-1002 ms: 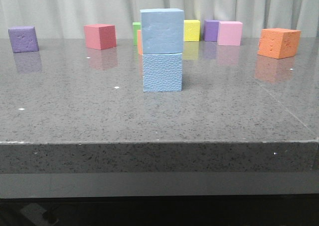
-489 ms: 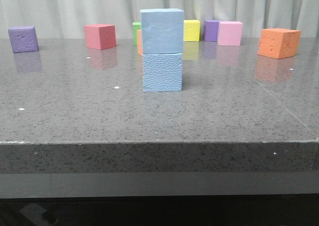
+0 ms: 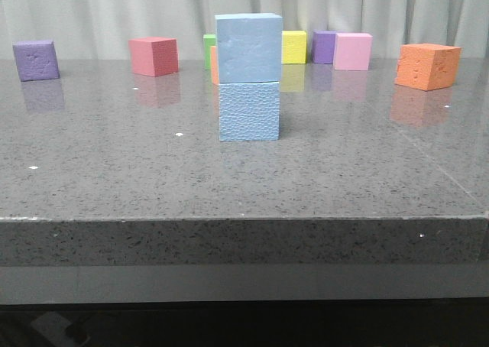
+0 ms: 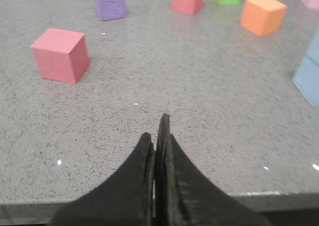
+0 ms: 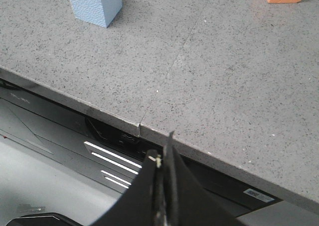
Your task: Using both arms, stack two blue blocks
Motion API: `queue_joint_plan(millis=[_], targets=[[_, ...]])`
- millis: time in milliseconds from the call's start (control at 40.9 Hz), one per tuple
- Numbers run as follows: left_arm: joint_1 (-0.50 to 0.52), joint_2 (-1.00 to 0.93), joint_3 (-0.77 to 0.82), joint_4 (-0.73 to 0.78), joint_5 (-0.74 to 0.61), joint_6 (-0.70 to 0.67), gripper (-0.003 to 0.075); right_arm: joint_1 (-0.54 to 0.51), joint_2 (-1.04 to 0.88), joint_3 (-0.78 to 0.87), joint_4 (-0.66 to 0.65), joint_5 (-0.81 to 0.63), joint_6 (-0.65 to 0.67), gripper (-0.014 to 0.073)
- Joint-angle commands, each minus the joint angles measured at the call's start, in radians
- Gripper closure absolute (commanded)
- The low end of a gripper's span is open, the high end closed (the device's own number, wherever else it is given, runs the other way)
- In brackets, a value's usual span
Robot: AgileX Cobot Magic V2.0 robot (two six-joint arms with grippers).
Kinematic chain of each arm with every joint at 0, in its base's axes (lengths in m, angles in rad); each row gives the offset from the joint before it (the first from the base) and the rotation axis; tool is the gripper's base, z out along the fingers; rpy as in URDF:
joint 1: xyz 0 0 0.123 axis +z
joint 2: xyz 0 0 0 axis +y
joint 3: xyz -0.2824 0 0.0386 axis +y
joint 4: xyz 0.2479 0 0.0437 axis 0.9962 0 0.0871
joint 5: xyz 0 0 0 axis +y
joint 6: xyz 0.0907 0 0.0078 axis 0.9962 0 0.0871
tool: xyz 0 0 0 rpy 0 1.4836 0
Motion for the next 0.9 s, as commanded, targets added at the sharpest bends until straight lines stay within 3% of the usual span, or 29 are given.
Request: queue_joint_plan(millis=[0, 196, 440, 880], targets=[[0.070, -0.076, 0.113, -0.061, -0.220, -0.001, 0.0741, -0.006, 0.008, -0.022, -0.013, -0.072, -0.009, 0.0718], [0.125, -0.202, 0.361, -0.168, -0.438, -0.001, 0.0741, -0.006, 0.008, -0.022, -0.013, -0.072, -0.009, 0.0718], [0.121, -0.263, 0.546, -0.175, -0.693, -0.001, 0.0741, -0.006, 0.008, -0.022, -0.013, -0.072, -0.009, 0.0718], [0.121, -0.263, 0.543, -0.083, -0.702, -0.001, 0.0741, -0.006, 0.008, -0.022, -0.013, -0.069, -0.009, 0.0718]])
